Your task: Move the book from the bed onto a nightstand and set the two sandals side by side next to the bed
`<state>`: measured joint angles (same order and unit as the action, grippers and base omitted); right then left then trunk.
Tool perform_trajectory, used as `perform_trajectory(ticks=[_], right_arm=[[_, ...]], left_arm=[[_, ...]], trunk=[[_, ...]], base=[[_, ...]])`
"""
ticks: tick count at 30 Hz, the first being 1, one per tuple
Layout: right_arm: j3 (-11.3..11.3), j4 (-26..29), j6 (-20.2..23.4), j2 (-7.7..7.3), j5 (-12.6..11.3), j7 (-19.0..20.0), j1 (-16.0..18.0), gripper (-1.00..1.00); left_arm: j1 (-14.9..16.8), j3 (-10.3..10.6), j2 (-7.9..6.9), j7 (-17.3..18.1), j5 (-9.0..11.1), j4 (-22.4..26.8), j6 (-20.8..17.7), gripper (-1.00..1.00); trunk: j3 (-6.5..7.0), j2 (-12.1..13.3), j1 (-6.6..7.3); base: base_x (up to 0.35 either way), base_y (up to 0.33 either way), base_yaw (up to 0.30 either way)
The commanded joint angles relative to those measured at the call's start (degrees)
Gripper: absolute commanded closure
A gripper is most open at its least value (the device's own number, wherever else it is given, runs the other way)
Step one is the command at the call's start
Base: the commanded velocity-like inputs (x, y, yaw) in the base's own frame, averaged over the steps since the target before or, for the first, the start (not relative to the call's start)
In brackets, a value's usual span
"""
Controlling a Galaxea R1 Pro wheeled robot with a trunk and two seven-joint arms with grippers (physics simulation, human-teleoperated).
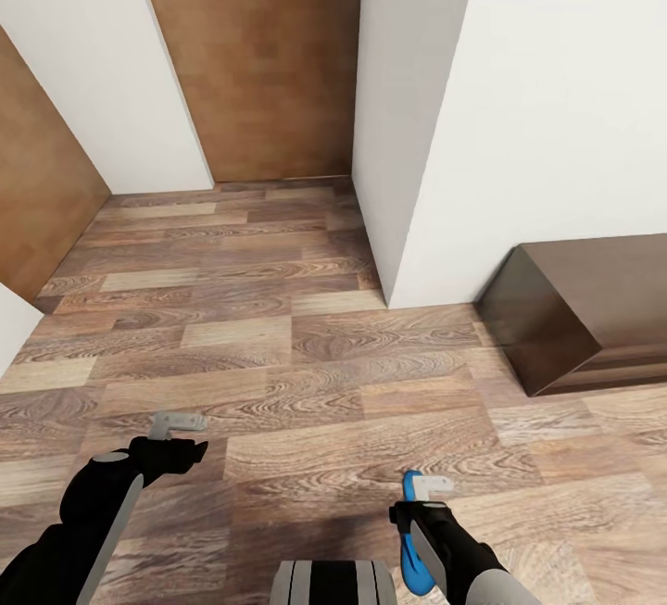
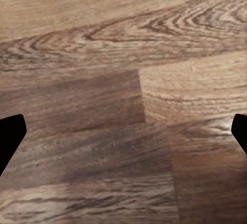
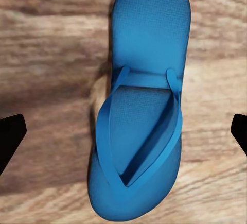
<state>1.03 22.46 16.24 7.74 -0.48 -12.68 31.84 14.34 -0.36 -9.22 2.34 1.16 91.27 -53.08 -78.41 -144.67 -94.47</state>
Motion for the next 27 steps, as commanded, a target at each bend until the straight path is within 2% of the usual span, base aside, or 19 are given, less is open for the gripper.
perform_trajectory(ticks=[1,10,17,27], right_arm=[[0.11,0.10,0.37,0.00,-0.05,-0.24,0.03,-1.00],[0.11,-0.02,0.37,0.00,-0.04,-0.24,0.20,-1.00],[0.11,-0.04,0.37,-0.02,-0.04,-0.24,0.23,-1.00],[0.10,-0.05,0.37,-0.08,-0.11,-0.24,0.24,-1.00]], left_arm=[[0.02,-0.05,-0.01,0.16,0.08,0.05,-0.27,-1.00],[-0.01,-0.06,0.00,0.15,0.09,0.05,-0.27,-1.00],[-0.01,-0.06,-0.02,0.14,0.12,0.05,-0.27,-1.00],[0.01,-0.05,-0.05,0.18,0.13,0.07,-0.32,-1.00]], trunk=[[-0.04,-0.02,0.01],[-0.04,-0.02,0.01],[-1.59,-0.11,-0.17],[-1.59,-0.11,-0.17]], base=[[0.000,0.000,0.000],[0.000,0.000,0.000],[0.000,0.000,0.000],[0.000,0.000,0.000]])
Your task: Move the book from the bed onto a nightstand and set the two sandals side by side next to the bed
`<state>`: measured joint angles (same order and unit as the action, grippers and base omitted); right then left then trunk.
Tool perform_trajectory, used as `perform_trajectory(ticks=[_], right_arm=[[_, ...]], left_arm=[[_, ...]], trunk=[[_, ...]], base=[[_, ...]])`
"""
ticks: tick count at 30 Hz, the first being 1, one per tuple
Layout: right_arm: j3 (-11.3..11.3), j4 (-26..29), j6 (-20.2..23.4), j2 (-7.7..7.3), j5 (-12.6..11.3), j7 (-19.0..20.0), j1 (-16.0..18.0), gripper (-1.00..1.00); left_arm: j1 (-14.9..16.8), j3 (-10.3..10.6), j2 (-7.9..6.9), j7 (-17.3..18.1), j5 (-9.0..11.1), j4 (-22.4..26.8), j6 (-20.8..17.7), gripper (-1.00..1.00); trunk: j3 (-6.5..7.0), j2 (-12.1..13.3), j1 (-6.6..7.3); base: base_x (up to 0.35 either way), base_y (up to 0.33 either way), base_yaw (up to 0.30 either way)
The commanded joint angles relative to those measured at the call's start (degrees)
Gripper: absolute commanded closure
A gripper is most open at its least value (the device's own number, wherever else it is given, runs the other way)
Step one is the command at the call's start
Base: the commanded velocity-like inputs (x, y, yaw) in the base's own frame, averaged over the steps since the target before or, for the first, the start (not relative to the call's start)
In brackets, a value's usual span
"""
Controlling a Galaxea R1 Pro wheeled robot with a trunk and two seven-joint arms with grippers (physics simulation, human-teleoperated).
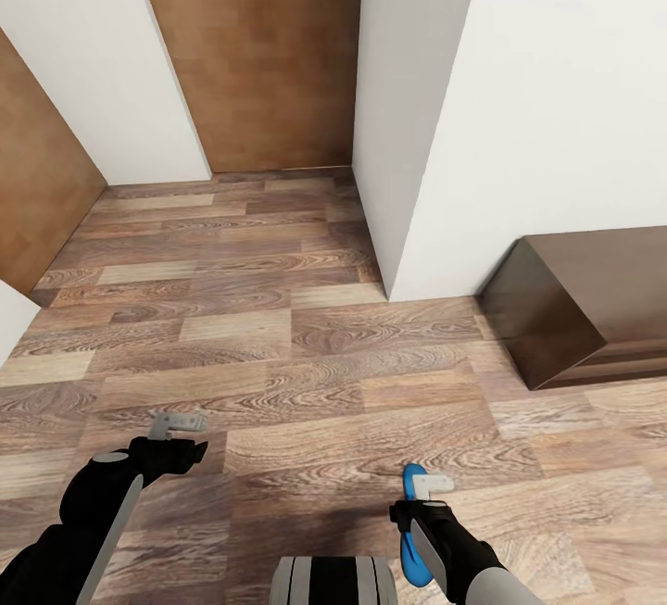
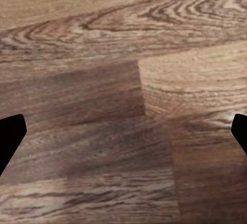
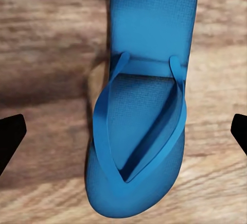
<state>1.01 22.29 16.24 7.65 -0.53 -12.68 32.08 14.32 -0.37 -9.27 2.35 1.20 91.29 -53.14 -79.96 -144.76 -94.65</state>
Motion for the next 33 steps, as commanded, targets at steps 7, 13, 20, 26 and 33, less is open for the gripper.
perform_trajectory(ticks=[7,13,20,26,33], right_arm=[[0.11,0.12,0.37,0.00,-0.08,-0.24,0.00,-1.00],[0.12,0.12,0.37,-0.01,-0.08,-0.24,0.02,-1.00],[0.06,0.12,0.37,-0.04,-0.04,-0.24,0.07,-1.00],[0.05,0.12,0.37,-0.08,-0.01,-0.24,0.08,-1.00],[0.04,0.12,0.37,-0.11,0.00,-0.24,0.09,-1.00]], left_arm=[[0.08,-0.06,-0.04,0.19,0.09,0.10,-0.29,-1.00],[0.09,-0.06,-0.05,0.19,0.11,0.12,-0.34,-1.00],[0.09,-0.06,-0.27,0.20,0.12,0.12,-0.38,-1.00],[0.10,-0.06,-0.51,0.20,0.12,0.12,-0.44,-1.00],[0.10,-0.07,-0.62,0.24,0.12,0.12,-0.47,-1.00]], trunk=[[-0.04,-0.02,0.01],[-0.26,-0.03,-0.02],[-0.93,-0.07,-0.09],[-0.93,-0.07,-0.09],[-0.93,-0.07,-0.09]], base=[[0.000,0.000,0.000],[0.000,0.000,0.000],[0.000,0.000,0.000],[0.000,0.000,0.000],[0.000,0.000,0.000]])
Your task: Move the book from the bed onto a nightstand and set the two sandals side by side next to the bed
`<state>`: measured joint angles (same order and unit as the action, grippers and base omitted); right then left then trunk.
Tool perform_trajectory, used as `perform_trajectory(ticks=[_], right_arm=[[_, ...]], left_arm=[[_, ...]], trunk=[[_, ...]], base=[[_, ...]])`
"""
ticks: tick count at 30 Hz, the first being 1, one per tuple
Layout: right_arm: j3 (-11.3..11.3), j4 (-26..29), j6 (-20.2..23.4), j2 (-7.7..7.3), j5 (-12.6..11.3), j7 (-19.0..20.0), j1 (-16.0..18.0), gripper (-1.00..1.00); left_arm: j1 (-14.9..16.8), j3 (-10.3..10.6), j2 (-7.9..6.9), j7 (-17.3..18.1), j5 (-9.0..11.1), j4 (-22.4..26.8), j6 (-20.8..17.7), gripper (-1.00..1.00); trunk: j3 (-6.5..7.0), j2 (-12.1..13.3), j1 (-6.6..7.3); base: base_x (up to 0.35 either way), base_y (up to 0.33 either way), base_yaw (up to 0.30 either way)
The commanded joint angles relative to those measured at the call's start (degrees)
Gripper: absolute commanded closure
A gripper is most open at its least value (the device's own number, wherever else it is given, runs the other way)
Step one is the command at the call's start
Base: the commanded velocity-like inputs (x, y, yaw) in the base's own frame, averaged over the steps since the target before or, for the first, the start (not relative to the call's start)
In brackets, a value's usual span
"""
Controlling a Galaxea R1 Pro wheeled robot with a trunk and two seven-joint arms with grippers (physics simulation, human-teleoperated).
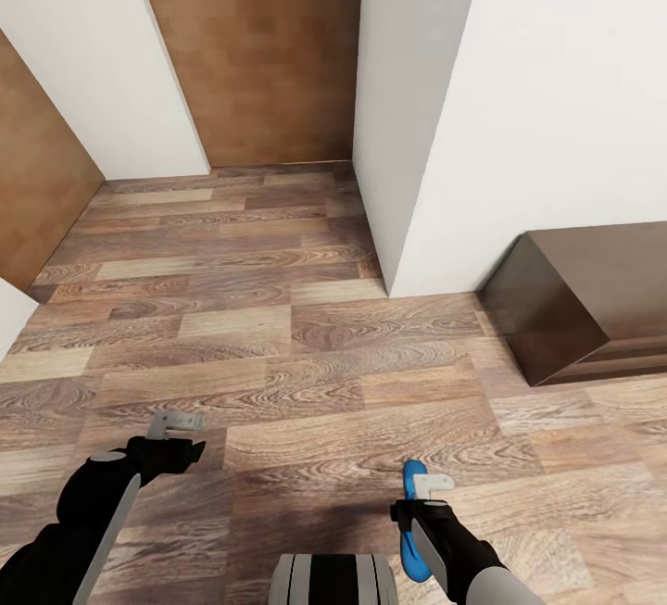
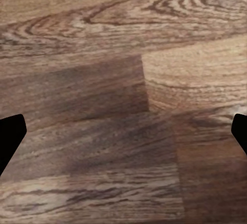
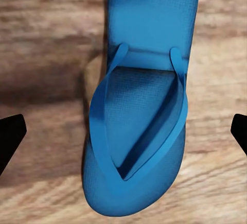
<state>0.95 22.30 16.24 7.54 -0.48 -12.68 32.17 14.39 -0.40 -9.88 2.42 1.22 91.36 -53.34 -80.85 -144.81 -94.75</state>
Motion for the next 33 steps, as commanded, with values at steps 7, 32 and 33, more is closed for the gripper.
perform_trajectory(ticks=[7,32,33], right_arm=[[0.11,0.09,0.37,-0.02,-0.05,-0.24,0.27,-1.00],[-0.02,-0.28,3.13,-0.13,-0.22,-0.28,1.80,-1.00],[-0.03,-0.33,3.14,-0.16,-0.22,-0.28,1.86,-1.00]], left_arm=[[0.03,-0.04,-0.04,0.14,0.09,0.05,-0.25,-1.00],[0.03,-0.04,-0.05,0.13,0.09,0.05,-0.19,-1.00],[0.03,-0.04,-0.05,0.13,0.09,0.05,-0.19,-1.00]], trunk=[[-0.04,-0.02,0.01],[-0.26,-0.03,-0.02],[-0.48,-0.04,-0.04]], base=[[0.000,0.000,0.000],[0.000,0.000,0.000],[0.000,0.000,0.000]])
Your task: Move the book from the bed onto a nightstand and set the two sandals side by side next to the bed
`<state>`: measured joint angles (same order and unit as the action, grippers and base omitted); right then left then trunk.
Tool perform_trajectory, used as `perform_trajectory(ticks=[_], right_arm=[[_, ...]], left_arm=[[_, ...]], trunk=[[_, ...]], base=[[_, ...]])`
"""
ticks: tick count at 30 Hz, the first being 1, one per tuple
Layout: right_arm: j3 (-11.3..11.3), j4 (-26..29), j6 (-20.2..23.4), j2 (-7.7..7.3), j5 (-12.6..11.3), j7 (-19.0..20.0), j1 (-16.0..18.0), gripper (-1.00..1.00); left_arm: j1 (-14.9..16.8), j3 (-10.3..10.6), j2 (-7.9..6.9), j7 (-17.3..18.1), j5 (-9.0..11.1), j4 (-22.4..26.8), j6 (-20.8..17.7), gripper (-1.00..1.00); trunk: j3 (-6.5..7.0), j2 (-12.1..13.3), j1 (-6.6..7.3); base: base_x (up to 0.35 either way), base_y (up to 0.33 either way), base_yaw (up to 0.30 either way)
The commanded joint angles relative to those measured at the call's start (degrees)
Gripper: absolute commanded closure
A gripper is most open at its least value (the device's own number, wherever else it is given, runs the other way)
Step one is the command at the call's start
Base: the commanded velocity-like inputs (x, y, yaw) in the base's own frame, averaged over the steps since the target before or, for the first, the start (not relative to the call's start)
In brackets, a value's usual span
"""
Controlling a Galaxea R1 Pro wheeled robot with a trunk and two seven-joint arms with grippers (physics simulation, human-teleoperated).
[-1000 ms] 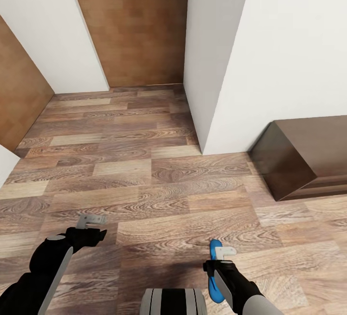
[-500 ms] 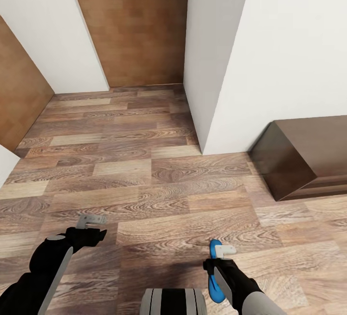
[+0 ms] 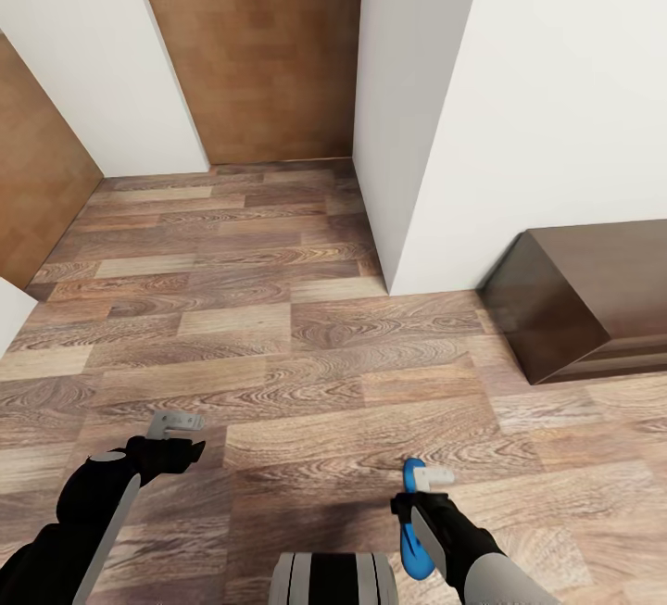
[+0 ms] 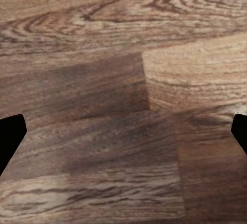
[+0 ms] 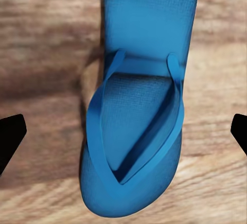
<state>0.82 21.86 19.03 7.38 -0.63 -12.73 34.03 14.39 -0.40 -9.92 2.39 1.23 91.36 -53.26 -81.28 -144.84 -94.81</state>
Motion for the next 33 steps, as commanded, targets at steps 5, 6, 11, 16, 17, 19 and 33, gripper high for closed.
perform_trajectory(ticks=[5,6,11,16,17,19,33], right_arm=[[0.01,-0.01,0.40,-0.05,-0.07,-0.22,0.20,-1.00],[0.00,-0.02,0.40,-0.06,-0.07,-0.21,0.25,-1.00],[-0.02,-0.10,0.44,-0.07,-0.07,-0.24,0.46,-1.00],[-0.09,-0.14,0.47,-0.08,-0.07,-0.24,0.55,-1.00],[-0.09,-0.14,0.47,-0.08,-0.07,-0.25,0.56,-1.00],[-0.10,-0.14,0.47,-0.10,-0.07,-0.26,0.59,-1.00],[-0.12,-0.23,0.48,-0.17,-0.07,-0.27,0.68,-1.00]], left_arm=[[0.03,-0.04,-0.01,0.17,0.09,0.05,-0.27,-1.00],[0.03,-0.04,-0.01,0.17,0.09,0.05,-0.27,-1.00],[0.03,-0.04,-0.01,0.16,0.09,0.05,-0.27,-1.00],[0.03,-0.04,-0.01,0.16,0.09,0.05,-0.27,-1.00],[0.03,-0.04,-0.01,0.16,0.09,0.05,-0.27,-1.00],[0.03,-0.04,-0.01,0.16,0.09,0.05,-0.27,-1.00],[0.03,-0.04,-0.01,0.16,0.09,0.05,-0.27,-1.00]], trunk=[[-0.93,-0.07,-0.09],[-0.93,-0.07,-0.09],[-0.93,-0.07,-0.09],[-1.15,-0.08,-0.12],[-1.37,-0.10,-0.14],[-1.82,-0.12,-0.19],[-3.15,-0.21,-0.35]], base=[[0.000,0.000,0.000],[0.000,0.000,0.000],[0.000,0.000,0.000],[0.000,0.000,0.000],[0.000,0.000,0.000],[0.000,0.000,0.000],[0.000,0.000,0.000]])
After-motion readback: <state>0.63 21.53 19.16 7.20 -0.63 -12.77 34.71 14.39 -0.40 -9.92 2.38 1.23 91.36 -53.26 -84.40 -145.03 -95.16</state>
